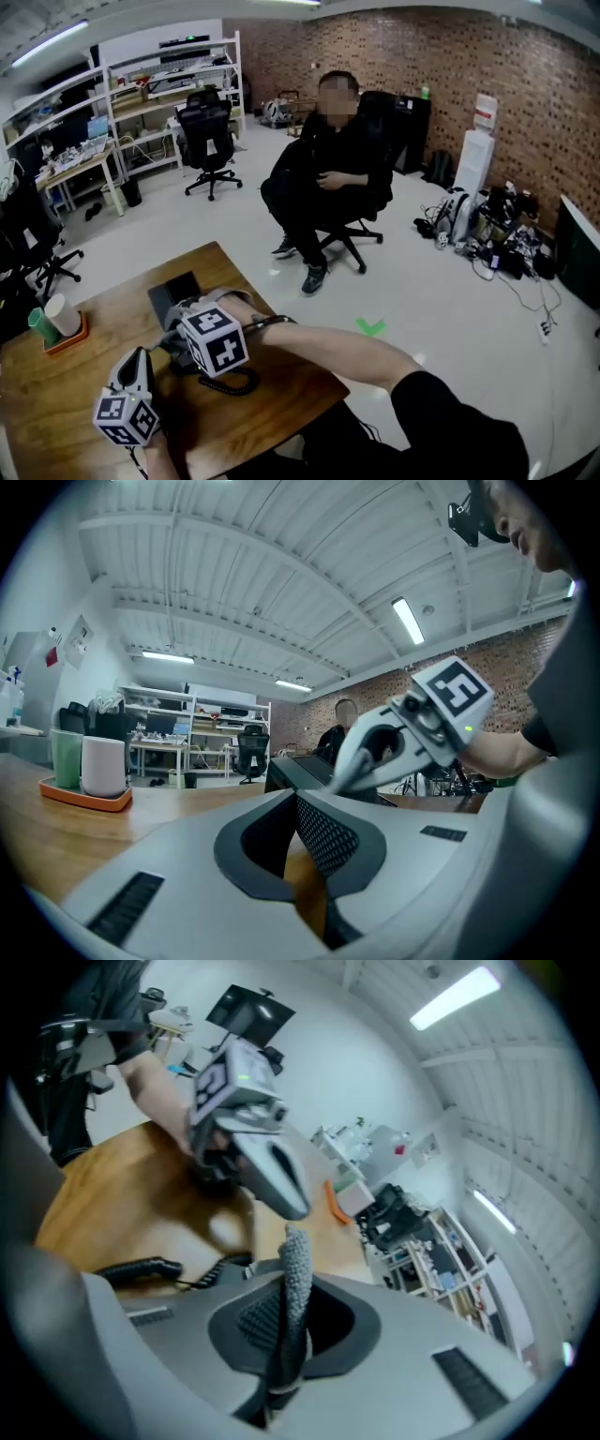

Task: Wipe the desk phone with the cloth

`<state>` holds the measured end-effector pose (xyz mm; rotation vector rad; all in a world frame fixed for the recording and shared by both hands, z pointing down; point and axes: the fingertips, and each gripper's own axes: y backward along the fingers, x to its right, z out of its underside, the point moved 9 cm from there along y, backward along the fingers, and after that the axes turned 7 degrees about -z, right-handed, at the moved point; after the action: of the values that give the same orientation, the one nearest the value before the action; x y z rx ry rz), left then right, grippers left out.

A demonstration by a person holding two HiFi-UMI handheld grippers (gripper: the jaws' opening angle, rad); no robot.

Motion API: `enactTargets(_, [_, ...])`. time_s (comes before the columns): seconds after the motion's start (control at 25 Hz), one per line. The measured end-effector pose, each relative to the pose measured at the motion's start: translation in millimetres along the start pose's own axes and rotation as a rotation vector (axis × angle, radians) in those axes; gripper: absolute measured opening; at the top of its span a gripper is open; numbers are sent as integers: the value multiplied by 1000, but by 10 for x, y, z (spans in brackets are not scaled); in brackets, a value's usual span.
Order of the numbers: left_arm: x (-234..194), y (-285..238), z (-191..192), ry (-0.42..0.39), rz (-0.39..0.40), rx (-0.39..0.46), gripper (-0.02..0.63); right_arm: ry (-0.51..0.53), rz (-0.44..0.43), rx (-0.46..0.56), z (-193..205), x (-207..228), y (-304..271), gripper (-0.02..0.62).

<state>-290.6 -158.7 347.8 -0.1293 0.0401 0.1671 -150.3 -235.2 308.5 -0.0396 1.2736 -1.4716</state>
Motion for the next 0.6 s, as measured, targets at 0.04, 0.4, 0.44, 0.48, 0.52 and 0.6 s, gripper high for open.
enactTargets(0.04, [-6,23,11,0,-3,3,-9,-45,72,0,48,176,-34,25])
enactTargets(0.4, [270,-153,-79,-12,14,18,-9,-311,355,-40,756,1020,-2,26])
enactTargets(0.44, [218,-134,-97,-13,13,13,-9,-320,349,-36,732,1047,-64,25])
enactTargets(0.48, [170,-116,-107,-14,11,10,-9,-322,346,-34,702,1069,-117,25])
enactTargets(0.52, [139,-101,-110,-14,8,8,-9,-318,344,-32,676,1082,-152,25])
enactTargets(0.6, [133,-89,-99,-10,6,8,-9,-303,330,-31,650,1064,-164,25])
